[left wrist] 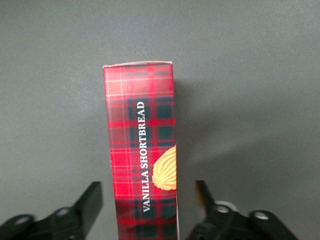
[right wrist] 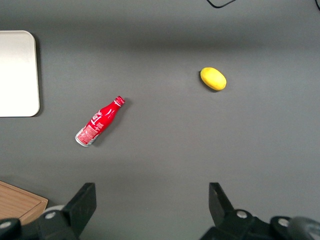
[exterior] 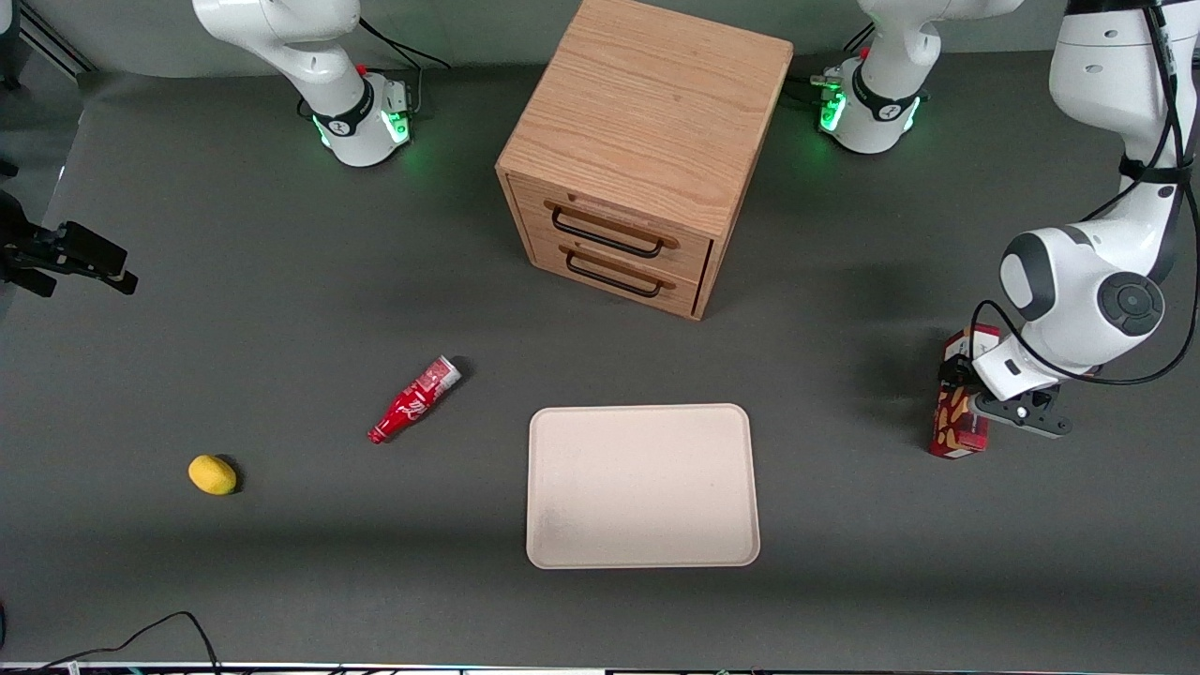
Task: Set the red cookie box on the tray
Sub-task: 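Close the left gripper around the cookie box's upper end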
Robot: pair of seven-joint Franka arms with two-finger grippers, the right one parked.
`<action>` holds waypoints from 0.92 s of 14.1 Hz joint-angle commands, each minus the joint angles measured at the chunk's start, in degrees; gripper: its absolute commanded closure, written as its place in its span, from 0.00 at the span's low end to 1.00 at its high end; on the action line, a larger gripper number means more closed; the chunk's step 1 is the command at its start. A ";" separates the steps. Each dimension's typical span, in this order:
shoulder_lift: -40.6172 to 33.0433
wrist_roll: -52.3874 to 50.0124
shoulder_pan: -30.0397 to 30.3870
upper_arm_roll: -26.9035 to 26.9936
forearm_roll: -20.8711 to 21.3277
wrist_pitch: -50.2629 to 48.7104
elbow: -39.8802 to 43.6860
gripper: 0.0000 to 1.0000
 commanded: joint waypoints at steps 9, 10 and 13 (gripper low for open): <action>-1.36 1.40 -0.51 0.05 -1.06 0.23 -0.89 1.00; -2.32 1.40 -0.77 0.05 -1.06 -0.74 -0.63 1.00; -6.62 0.96 -1.30 -0.04 -0.71 -11.77 3.04 1.00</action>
